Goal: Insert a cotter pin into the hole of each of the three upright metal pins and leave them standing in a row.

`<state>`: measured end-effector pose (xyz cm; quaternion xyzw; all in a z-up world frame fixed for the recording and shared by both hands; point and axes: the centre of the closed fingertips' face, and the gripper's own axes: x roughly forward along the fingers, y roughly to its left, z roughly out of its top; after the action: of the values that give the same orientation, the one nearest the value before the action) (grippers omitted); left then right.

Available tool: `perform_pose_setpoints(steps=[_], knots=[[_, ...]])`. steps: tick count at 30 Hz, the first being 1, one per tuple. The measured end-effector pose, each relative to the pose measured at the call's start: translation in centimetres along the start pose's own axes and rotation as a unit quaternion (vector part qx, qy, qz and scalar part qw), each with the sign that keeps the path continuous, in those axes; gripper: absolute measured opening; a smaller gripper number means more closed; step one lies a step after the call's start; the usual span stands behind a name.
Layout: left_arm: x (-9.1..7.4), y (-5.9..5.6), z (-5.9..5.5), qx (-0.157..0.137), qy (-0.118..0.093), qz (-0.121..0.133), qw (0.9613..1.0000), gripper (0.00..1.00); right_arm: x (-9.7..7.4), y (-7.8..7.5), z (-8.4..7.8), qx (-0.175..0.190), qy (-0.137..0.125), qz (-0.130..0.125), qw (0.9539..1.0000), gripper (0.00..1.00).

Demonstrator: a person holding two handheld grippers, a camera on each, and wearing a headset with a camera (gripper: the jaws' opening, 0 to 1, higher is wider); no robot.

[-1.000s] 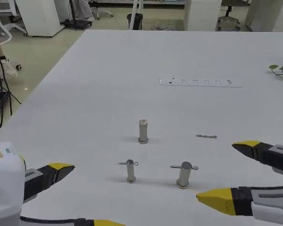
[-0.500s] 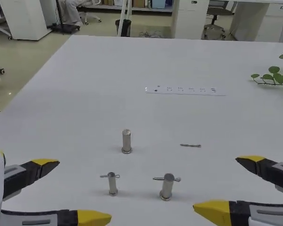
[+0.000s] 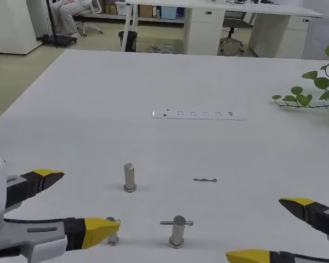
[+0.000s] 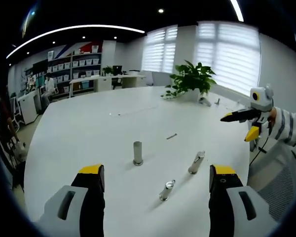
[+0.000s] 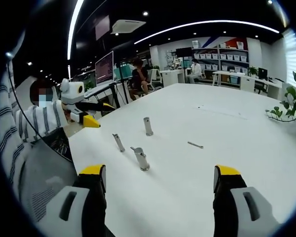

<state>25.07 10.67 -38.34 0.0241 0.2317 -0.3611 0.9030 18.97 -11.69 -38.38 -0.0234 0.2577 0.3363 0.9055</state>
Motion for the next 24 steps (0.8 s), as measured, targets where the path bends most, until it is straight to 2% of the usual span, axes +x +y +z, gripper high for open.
perform_pose_setpoints(steps=[2,4,6,8,12,14,18,24], knots=[[0.6,0.3,0.2,0.002,0.002,-0.002,1.0000,0.84,-0.2,0.0,-0.1,0.002,0.000,-0.003,1.0000,0.89],[1.2,0.9,0.4,0.016,0.009,0.008,0.9998,0.81,-0.5,0.0,-0.3,0.005,0.003,-0.006,1.0000,0.88],[1.9,1.5,0.8,0.007,0.003,0.016,0.9998,0.77,-0.8,0.0,-0.5,0.009,0.003,-0.011,0.9999,0.88],[2.7,1.9,0.8,0.007,0.007,0.014,0.9999,0.75,-1.0,0.0,-0.6,0.011,0.001,-0.013,0.9999,0.88],[3.8,2.3,1.0,0.029,0.014,0.015,0.9994,0.68,-1.4,0.0,-0.6,0.016,-0.008,-0.017,0.9997,0.86],[4.3,2.5,1.1,0.031,0.015,0.016,0.9993,0.66,-1.5,0.1,-0.7,0.018,-0.007,-0.017,0.9997,0.85],[5.3,3.0,1.0,0.032,0.020,0.016,0.9992,0.63,-1.7,0.3,-1.2,0.017,0.000,-0.015,0.9997,0.84],[6.5,4.4,0.3,0.051,0.036,0.026,0.9977,0.57,-2.1,0.1,-0.9,0.021,-0.017,-0.022,0.9994,0.83]])
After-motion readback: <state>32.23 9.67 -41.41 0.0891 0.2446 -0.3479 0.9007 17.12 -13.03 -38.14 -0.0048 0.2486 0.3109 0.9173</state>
